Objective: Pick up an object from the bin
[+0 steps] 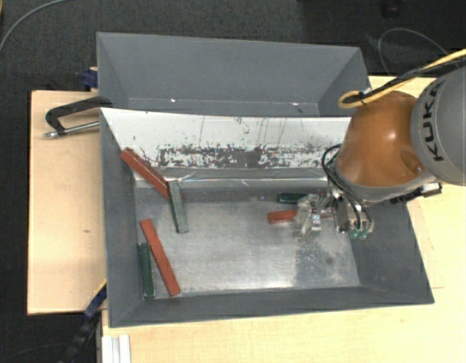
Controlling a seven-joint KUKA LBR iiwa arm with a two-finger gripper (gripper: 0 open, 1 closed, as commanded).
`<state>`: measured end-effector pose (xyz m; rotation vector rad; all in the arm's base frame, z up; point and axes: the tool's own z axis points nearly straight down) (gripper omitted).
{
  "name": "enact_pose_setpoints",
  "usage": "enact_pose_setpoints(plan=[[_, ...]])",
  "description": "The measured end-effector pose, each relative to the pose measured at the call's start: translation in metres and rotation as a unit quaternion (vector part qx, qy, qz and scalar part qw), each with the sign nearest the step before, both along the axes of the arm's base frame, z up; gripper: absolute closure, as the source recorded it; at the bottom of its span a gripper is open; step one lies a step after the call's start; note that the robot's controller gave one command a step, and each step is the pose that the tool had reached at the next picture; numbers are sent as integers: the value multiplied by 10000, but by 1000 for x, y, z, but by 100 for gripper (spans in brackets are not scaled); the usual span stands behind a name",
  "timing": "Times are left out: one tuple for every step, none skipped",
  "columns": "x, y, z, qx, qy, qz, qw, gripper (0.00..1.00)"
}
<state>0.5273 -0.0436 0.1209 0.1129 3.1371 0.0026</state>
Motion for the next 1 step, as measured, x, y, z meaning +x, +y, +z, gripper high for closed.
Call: enact_pose_setpoints(plan=[[0,0,-1,0,7,1,10000,0]])
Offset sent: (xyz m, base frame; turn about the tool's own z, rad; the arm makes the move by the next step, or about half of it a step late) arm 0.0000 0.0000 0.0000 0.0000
